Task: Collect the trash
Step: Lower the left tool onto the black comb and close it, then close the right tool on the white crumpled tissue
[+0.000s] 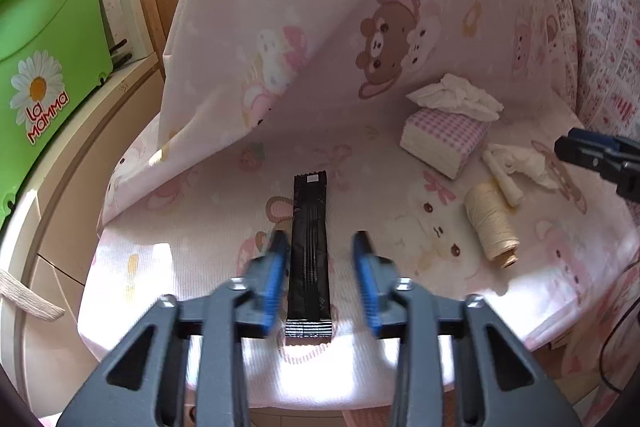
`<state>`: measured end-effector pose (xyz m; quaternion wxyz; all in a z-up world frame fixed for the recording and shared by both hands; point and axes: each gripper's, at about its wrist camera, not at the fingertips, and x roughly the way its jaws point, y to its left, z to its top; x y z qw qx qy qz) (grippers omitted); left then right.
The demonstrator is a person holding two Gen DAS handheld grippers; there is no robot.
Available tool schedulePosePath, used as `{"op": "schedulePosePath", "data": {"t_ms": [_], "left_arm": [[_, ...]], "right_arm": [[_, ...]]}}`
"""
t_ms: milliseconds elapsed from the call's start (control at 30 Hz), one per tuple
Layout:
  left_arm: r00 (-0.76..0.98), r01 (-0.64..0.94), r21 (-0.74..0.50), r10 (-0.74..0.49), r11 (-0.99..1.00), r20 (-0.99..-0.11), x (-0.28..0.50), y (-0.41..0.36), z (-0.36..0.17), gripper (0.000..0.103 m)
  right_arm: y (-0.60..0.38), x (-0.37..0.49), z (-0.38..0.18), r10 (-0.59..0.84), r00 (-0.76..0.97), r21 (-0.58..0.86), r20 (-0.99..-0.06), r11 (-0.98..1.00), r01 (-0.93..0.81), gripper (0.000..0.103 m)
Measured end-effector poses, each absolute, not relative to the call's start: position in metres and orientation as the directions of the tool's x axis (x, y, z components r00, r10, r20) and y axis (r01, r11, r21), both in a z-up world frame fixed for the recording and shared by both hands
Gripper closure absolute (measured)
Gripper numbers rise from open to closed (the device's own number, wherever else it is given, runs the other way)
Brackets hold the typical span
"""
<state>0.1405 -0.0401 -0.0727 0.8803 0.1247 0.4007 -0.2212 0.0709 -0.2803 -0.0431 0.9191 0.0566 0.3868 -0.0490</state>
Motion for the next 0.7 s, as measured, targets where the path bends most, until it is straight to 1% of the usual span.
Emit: {"op": "schedulePosePath", "data": {"t_ms": [133,233,267,400,567,700], "left_arm": [[0.588,0.495,0.062,-0.281,0.867,-0.758,0.139,-0.044,-0.074,0.088],[0.624,0.476,0.087,-0.266,0.875,-0.735,0.135,-0.046,-0.070,0.098],[0.635,0.472,0.090,-0.267,0.877,-0.725,0.134,-0.046,-0.067,0.100],[0.644,0.473,0.037,-0.316,0.880,-0.697,0.129,-0.037,-0.050,0.100],[0.642,0.463,-0.018,-0.349,0.886,-0.682,0.124,-0.026,-0.039,0.100],[0.653,0.460,-0.014,-0.349,0.888,-0.672,0.121,-0.024,-0.035,0.100]], "right_arm": [[-0.284,0.070,-0.043,-0.045,0.698,0.074,-0.715,0.987,0.140,0.042],[-0.287,0.069,-0.042,-0.048,0.700,0.075,-0.712,0.987,0.144,0.042],[-0.288,0.068,-0.041,-0.048,0.701,0.077,-0.711,0.986,0.145,0.042],[-0.288,0.068,-0.040,-0.039,0.702,0.082,-0.712,0.987,0.138,0.042],[-0.283,0.072,-0.046,-0.036,0.686,0.069,-0.727,0.990,0.124,0.042],[-0.276,0.081,-0.053,-0.029,0.667,0.050,-0.745,0.994,0.099,0.042]]}}
